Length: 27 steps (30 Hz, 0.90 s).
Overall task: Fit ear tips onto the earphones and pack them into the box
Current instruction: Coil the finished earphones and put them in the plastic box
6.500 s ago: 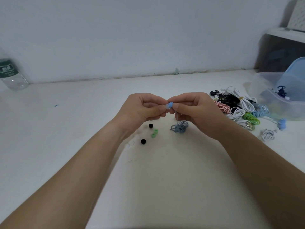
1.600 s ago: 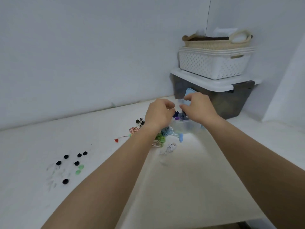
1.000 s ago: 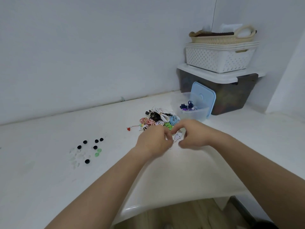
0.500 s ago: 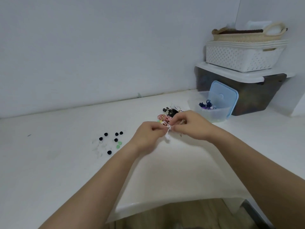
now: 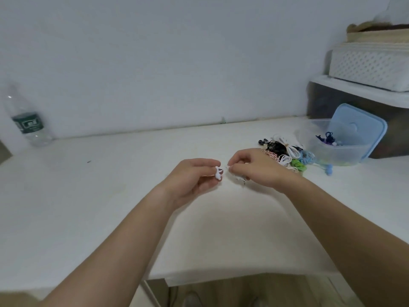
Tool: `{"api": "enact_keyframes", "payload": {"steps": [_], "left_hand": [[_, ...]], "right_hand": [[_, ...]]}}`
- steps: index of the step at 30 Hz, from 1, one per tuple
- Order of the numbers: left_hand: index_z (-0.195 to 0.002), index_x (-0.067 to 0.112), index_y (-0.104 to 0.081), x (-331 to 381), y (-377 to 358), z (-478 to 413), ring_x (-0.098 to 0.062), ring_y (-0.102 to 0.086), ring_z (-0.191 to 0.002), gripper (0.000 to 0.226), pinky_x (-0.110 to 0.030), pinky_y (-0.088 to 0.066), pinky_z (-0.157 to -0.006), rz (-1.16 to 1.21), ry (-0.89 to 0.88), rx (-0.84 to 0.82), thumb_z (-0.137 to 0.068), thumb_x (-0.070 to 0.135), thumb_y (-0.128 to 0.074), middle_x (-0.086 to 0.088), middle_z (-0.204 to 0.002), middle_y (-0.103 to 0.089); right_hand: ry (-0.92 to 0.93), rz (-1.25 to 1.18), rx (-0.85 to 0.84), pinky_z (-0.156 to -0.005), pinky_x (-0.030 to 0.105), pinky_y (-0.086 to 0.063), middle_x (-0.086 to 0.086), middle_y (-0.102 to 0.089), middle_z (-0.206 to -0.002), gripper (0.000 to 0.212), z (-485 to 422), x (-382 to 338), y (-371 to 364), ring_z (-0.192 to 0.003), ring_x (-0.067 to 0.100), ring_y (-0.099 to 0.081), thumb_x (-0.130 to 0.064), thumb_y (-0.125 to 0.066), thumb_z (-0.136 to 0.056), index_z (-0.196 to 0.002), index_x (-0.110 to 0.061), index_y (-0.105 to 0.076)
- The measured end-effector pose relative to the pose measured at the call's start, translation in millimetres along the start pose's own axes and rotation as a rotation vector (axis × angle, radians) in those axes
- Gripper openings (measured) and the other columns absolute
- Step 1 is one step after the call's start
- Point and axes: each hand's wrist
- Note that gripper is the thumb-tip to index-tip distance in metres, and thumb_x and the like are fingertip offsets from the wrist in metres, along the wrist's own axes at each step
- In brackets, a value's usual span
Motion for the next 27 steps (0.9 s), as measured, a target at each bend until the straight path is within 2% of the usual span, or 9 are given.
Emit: {"api": "enact_keyframes", "payload": {"steps": [5, 8, 11, 13, 16, 19, 21, 24, 27], "left_hand": [[-0.098, 0.010, -0.075, -5.6, 7.6, -7.4, -0.020, -0.073, -0.090, 0.017, -0.028, -0.058, -0.089, -0.212, -0.134, 0.084, -0.088, -0.002, -0.071, -0.008, -0.097, -0.078], [-0.095, 0.012, -0.075, -5.3, 7.2, -12.7, -0.022, -0.074, -0.091, 0.017, -0.033, -0.057, -0.091, -0.267, -0.179, 0.129, -0.084, -0.001, -0.075, -0.008, -0.093, -0.078], [-0.094, 0.010, -0.075, -4.0, 3.5, -15.0, -0.023, -0.074, -0.088, 0.016, -0.031, -0.058, -0.087, -0.283, -0.202, 0.135, -0.081, 0.001, -0.079, -0.008, -0.088, -0.078], [-0.094, 0.009, -0.074, -3.6, 1.6, -15.4, -0.023, -0.075, -0.087, 0.018, -0.032, -0.059, -0.087, -0.285, -0.213, 0.127, -0.079, 0.004, -0.082, -0.010, -0.087, -0.078], [-0.096, 0.007, -0.072, -2.9, -0.3, -15.7, -0.022, -0.075, -0.086, 0.023, -0.030, -0.060, -0.084, -0.281, -0.227, 0.125, -0.077, 0.007, -0.085, -0.012, -0.089, -0.077], [-0.098, 0.006, -0.069, -2.6, -1.7, -15.5, -0.020, -0.076, -0.084, 0.026, -0.025, -0.060, -0.076, -0.293, -0.230, 0.136, -0.077, 0.006, -0.085, -0.011, -0.092, -0.077], [-0.097, 0.004, -0.067, -3.6, -2.9, -15.8, -0.025, -0.076, -0.086, 0.024, -0.029, -0.061, -0.080, -0.265, -0.221, 0.132, -0.078, 0.000, -0.083, -0.012, -0.089, -0.076], [-0.094, 0.002, -0.065, -4.2, -3.4, -16.0, -0.030, -0.076, -0.089, 0.018, -0.033, -0.061, -0.084, -0.189, -0.204, 0.108, -0.082, -0.003, -0.078, -0.010, -0.079, -0.075], [-0.095, 0.003, -0.067, 3.1, 0.5, -14.4, -0.024, -0.077, -0.083, 0.009, -0.023, -0.060, -0.072, -0.202, -0.188, 0.127, -0.088, 0.002, -0.073, -0.013, -0.086, -0.075]], "right_hand": [[0.009, 0.158, -0.039, -0.068, 0.025, -0.045, -0.009, -0.068, -0.080, 0.012, -6.9, 2.5, -6.0, -0.060, -0.001, -0.057, -0.017, -0.068, -0.084, -0.087, -0.028, -0.071], [0.068, 0.194, 0.014, -0.072, 0.021, -0.048, -0.009, -0.067, -0.103, 0.024, -6.2, 2.2, -6.8, -0.080, 0.005, -0.063, -0.015, -0.067, -0.082, -0.097, -0.034, -0.070], [0.090, -0.037, -0.013, -0.081, 0.025, -0.053, -0.003, -0.075, -0.096, 0.019, -5.1, -3.3, -8.7, -0.091, 0.017, -0.070, -0.019, -0.070, -0.084, -0.101, -0.028, -0.073], [0.100, -0.099, -0.028, -0.081, 0.031, -0.055, 0.001, -0.077, -0.090, 0.018, -7.4, -5.0, -11.0, -0.084, 0.019, -0.072, -0.024, -0.078, -0.082, -0.099, -0.021, -0.074], [0.094, -0.138, -0.011, -0.075, 0.028, -0.054, 0.009, -0.076, -0.086, 0.016, -13.2, -1.6, -9.6, -0.073, 0.010, -0.067, -0.013, -0.080, -0.083, -0.098, -0.011, -0.073], [0.101, -0.192, -0.038, -0.067, 0.020, -0.053, 0.005, -0.072, -0.075, 0.011, -14.2, 2.0, -5.7, -0.065, 0.007, -0.065, -0.005, -0.078, -0.083, -0.093, -0.008, -0.074], [0.113, -0.212, -0.067, -0.067, 0.020, -0.052, 0.006, -0.072, -0.075, 0.011, -14.3, 4.6, -3.1, -0.067, 0.007, -0.065, -0.001, -0.075, -0.085, -0.094, -0.007, -0.075], [0.120, -0.182, -0.106, -0.072, 0.024, -0.053, 0.019, -0.073, -0.085, 0.011, -15.8, 6.1, 0.2, -0.077, 0.013, -0.065, -0.002, -0.071, -0.089, -0.097, -0.007, -0.075], [0.102, -0.154, -0.083, -0.068, 0.020, -0.051, 0.010, -0.066, -0.079, 0.008, -17.8, 5.7, 0.7, -0.073, 0.011, -0.061, -0.004, -0.069, -0.092, -0.098, -0.007, -0.074]]}}
Point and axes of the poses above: each hand's wrist, its own z-axis away from the middle knuckle, its own y-axis out of the back of the hand, x = y × z
